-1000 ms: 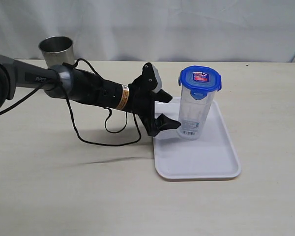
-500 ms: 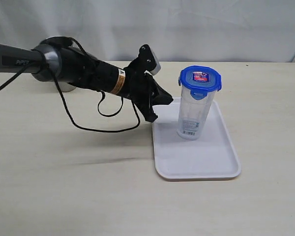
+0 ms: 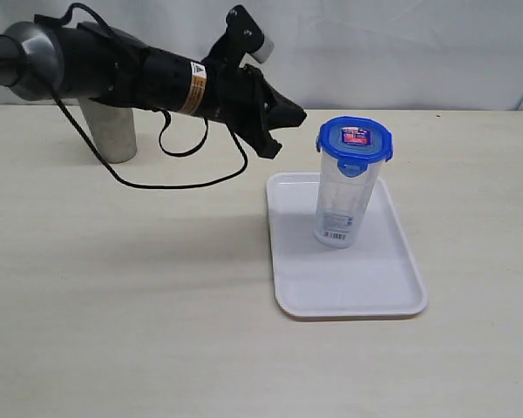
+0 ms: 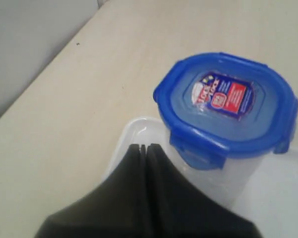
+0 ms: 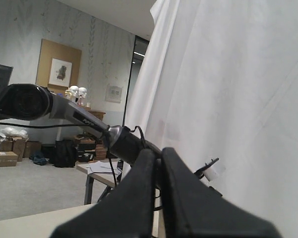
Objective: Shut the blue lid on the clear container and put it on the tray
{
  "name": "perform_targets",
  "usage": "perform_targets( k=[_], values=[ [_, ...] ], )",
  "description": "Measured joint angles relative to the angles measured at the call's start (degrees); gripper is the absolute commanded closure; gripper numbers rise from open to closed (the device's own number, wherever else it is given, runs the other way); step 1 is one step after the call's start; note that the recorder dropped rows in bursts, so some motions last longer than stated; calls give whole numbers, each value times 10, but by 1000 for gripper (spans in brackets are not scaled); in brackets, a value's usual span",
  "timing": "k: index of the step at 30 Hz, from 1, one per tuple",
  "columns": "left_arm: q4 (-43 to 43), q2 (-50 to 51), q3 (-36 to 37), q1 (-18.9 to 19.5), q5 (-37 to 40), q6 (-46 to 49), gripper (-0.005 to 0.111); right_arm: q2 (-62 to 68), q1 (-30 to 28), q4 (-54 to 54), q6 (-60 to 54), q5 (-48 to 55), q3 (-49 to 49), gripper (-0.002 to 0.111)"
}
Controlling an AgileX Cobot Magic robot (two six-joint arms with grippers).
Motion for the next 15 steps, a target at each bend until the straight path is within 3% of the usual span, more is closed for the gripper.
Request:
perform_targets(
  k=[4,9,10,12,15],
  values=[
    [0,-43,32,-1,110,-1,107,0,0,0,0,0,0,104],
    [3,-106,120,-6,380,-1,107,0,0,0,0,0,0,104],
    [3,-126,152,-6,477,-1,107,0,0,0,0,0,0,104],
    [2,-145,194,-6,586,27,107,0,0,0,0,0,0,104],
    [1,-157,245,-6,617,154,107,0,0,0,0,0,0,104]
  ],
)
